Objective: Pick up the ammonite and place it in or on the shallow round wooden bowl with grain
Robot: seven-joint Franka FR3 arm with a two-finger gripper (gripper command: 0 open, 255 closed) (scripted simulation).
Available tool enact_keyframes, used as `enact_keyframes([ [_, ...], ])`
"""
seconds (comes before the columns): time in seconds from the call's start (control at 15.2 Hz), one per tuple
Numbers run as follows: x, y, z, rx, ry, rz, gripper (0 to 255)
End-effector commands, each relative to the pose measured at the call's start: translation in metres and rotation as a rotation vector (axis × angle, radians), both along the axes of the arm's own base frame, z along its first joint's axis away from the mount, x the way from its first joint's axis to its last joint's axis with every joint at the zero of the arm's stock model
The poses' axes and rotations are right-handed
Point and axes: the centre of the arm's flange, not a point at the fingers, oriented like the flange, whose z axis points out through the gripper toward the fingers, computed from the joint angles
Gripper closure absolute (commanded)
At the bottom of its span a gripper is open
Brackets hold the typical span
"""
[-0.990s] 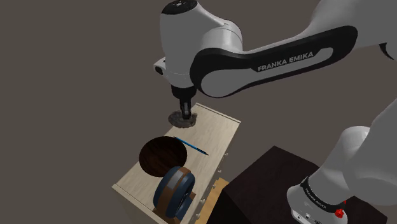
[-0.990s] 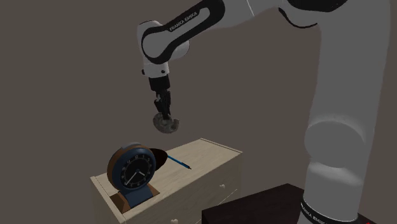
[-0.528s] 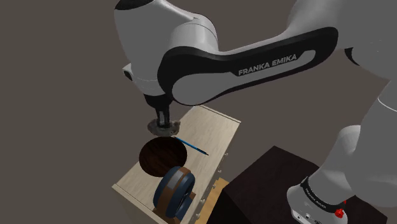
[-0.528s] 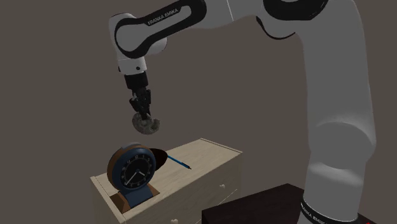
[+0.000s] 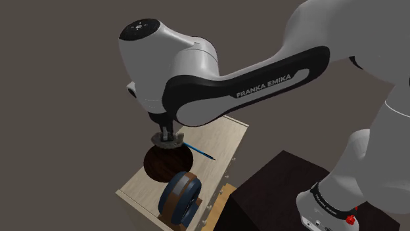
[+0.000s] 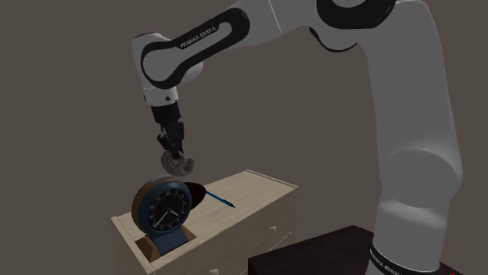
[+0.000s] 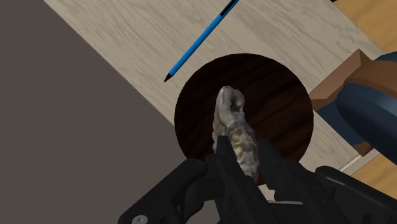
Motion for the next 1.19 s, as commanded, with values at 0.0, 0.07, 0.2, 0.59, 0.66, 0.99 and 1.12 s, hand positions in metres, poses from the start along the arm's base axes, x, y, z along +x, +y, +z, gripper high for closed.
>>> enact_keyframes([
  [0.0,-0.001,-0.001,-0.011,0.000,0.000,0.000,255],
  [0.07,-0.001,-0.001,-0.016,0.000,0.000,0.000,255],
  [0.2,-0.001,-0.001,-0.027,0.000,0.000,0.000,255],
  [0.59,-0.001,-0.001,-0.060,0.000,0.000,0.000,255],
  [0.66,-0.001,-0.001,-0.060,0.001,0.000,0.000,255],
  [0.99,-0.001,-0.001,-0.060,0.000,0.000,0.000,255],
  [1.12,-0.001,-0.001,-0.060,0.000,0.000,0.000,255],
])
